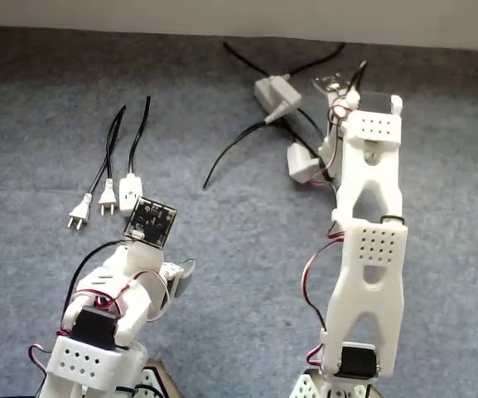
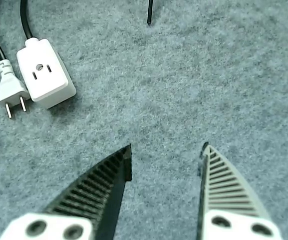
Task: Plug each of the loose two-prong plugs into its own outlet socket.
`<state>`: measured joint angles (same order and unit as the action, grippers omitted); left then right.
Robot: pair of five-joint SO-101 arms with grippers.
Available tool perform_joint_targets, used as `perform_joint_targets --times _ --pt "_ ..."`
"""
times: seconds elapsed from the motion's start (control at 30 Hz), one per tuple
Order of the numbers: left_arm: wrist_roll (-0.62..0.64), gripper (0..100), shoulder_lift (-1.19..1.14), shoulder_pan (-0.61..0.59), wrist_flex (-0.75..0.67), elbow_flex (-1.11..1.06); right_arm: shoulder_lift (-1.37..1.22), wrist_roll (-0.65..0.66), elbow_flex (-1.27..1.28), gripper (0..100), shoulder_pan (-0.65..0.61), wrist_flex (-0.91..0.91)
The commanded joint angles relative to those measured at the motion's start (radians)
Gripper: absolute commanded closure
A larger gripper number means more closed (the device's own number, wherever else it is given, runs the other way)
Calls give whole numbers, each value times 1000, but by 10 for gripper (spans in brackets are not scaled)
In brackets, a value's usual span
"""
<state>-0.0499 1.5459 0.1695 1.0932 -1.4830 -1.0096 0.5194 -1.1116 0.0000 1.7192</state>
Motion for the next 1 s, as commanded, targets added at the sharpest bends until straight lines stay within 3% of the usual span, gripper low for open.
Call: perform_joint_targets --times 0.0,0.27,0.47,0.67,0.97 --pt "9 772 5 19 -23 4 28 55 42 904 67 48" --pt "9 772 5 19 -23 4 119 199 82 904 298 47" --pt "9 772 5 19 -23 4 300 311 275 904 338 47" --pt "9 772 5 19 -23 4 544 388 754 904 268 47" --pt "9 773 5 19 -23 4 817 405 1282 904 8 39"
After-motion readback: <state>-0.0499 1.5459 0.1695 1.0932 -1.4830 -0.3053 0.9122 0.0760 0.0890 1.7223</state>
